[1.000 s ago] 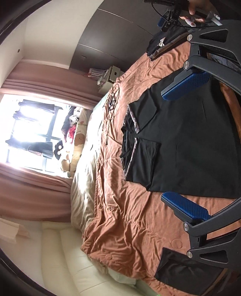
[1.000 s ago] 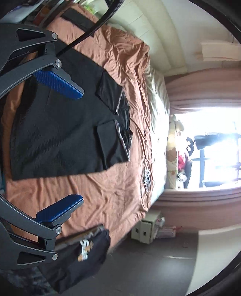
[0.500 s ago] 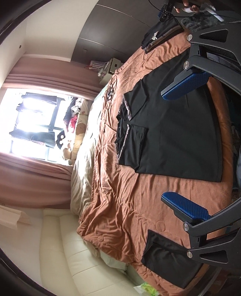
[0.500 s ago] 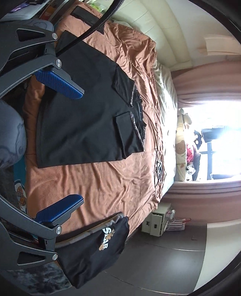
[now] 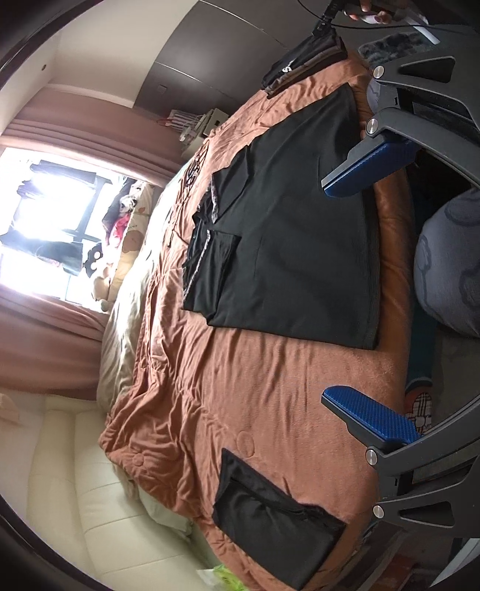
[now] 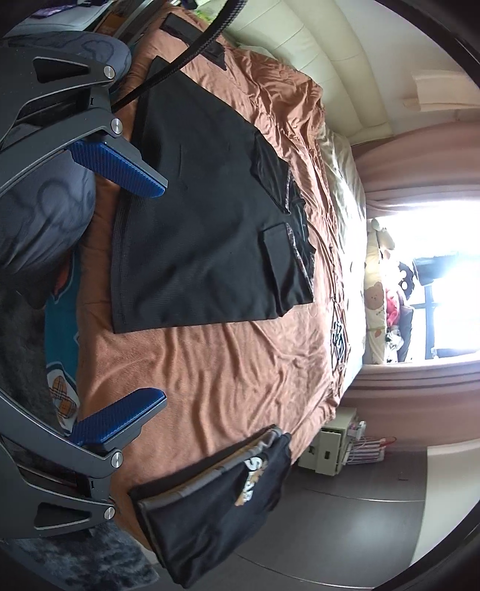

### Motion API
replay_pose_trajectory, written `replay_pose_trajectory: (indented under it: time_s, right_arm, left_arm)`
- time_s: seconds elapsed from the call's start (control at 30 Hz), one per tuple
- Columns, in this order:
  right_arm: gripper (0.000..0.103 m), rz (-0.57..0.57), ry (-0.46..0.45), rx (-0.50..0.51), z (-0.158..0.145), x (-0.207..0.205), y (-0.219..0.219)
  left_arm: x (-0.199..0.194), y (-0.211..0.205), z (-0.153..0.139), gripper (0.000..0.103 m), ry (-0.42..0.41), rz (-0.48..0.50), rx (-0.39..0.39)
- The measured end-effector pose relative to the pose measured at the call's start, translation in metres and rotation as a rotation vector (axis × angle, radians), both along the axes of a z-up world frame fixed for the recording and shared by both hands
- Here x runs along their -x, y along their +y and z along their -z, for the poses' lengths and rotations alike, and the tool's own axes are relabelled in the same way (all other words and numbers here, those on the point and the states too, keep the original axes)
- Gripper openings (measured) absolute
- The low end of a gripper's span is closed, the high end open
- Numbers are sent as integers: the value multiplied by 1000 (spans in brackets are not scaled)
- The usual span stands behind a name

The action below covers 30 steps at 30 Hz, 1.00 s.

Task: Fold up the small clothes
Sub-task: 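Move both tools to the hem of the folded shirt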

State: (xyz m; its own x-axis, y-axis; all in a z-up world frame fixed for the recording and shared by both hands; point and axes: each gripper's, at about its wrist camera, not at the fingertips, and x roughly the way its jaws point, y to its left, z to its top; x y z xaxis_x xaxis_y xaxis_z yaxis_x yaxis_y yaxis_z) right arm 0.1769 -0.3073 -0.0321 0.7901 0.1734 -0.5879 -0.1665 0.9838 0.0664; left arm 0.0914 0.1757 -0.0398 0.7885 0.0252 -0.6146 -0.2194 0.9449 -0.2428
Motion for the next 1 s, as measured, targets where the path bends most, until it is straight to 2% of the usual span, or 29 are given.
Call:
replay_pose_trajectory:
  time_s: [0.13, 0.3, 0.5, 0.63, 0.73, 0.8, 0.93, 1.0]
  right_arm:
    - [103, -8, -7, -46, 16, 0, -5]
    - [103, 3, 39, -74, 42, -12, -10]
    - [103, 31, 98, -142, 71, -40, -15]
    - [90, 48, 146, -170, 89, -59, -15]
    - [86, 58, 175, -184, 99, -71, -17]
    - [82, 63, 195, -195, 107, -78, -17]
    - [65, 50, 245, -257, 124, -90, -20]
    - [65, 52, 244, -291, 127, -92, -24]
  left_arm:
    - [2, 6, 20, 102, 14, -23, 53]
    - [-4, 12, 47, 92, 40, -41, 114]
    - [-16, 27, 84, 85, 95, -81, 199]
    - [-27, 43, 111, 77, 139, -119, 260]
    - [-32, 50, 126, 71, 165, -140, 298]
    - [-35, 53, 133, 69, 177, -141, 307]
    - [-40, 55, 138, 66, 174, -141, 311]
    - [-42, 56, 138, 61, 179, -137, 317]
